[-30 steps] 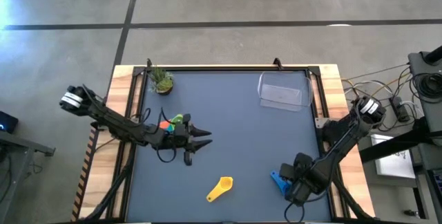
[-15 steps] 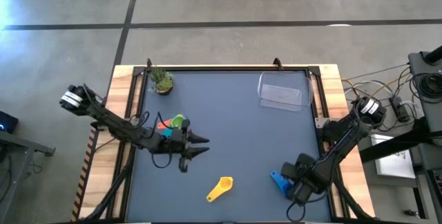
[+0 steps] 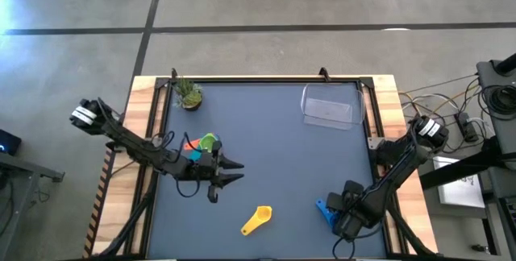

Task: Nest measuring cups in basket
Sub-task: Stack the dark blue measuring cup on top of the green measuring cup

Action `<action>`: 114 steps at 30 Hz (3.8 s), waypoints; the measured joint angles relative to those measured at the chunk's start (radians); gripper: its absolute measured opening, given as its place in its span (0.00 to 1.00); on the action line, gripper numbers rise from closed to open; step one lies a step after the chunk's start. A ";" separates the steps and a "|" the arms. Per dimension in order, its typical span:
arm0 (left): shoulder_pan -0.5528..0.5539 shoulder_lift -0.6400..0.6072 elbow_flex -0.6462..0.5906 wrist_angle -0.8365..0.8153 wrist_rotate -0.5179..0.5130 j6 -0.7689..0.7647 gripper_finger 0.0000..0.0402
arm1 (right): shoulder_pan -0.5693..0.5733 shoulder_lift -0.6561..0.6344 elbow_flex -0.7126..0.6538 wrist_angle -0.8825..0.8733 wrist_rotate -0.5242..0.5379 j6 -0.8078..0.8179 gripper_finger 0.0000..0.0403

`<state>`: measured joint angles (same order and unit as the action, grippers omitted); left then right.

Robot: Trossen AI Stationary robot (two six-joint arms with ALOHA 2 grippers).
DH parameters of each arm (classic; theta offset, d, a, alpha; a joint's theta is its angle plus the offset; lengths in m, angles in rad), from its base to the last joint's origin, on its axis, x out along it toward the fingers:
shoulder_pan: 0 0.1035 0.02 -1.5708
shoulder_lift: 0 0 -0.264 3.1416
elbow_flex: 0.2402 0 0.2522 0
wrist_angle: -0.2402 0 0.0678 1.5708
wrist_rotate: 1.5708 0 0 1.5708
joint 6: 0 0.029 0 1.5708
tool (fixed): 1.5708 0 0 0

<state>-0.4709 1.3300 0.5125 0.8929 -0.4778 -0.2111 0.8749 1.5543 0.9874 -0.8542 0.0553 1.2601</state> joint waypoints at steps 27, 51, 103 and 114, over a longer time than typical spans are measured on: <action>0.000 0.005 0.000 -0.011 -0.001 -0.010 0.29 | -0.027 -0.015 0.175 -0.001 0.203 -0.192 0.02; 0.000 0.006 0.000 -0.028 -0.001 -0.012 0.29 | -0.119 -0.014 0.239 -0.017 0.186 -0.353 0.04; 0.000 0.006 0.000 -0.049 -0.001 -0.034 0.29 | -0.123 -0.039 -0.085 0.086 0.199 -0.178 0.06; -0.001 0.005 0.000 -0.049 -0.001 -0.034 0.29 | -0.199 -0.100 0.049 0.086 0.397 -0.328 0.03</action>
<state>-0.4717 1.3352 0.5121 0.8438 -0.4786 -0.2451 0.6755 1.4544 1.0366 -0.7683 0.4524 0.9323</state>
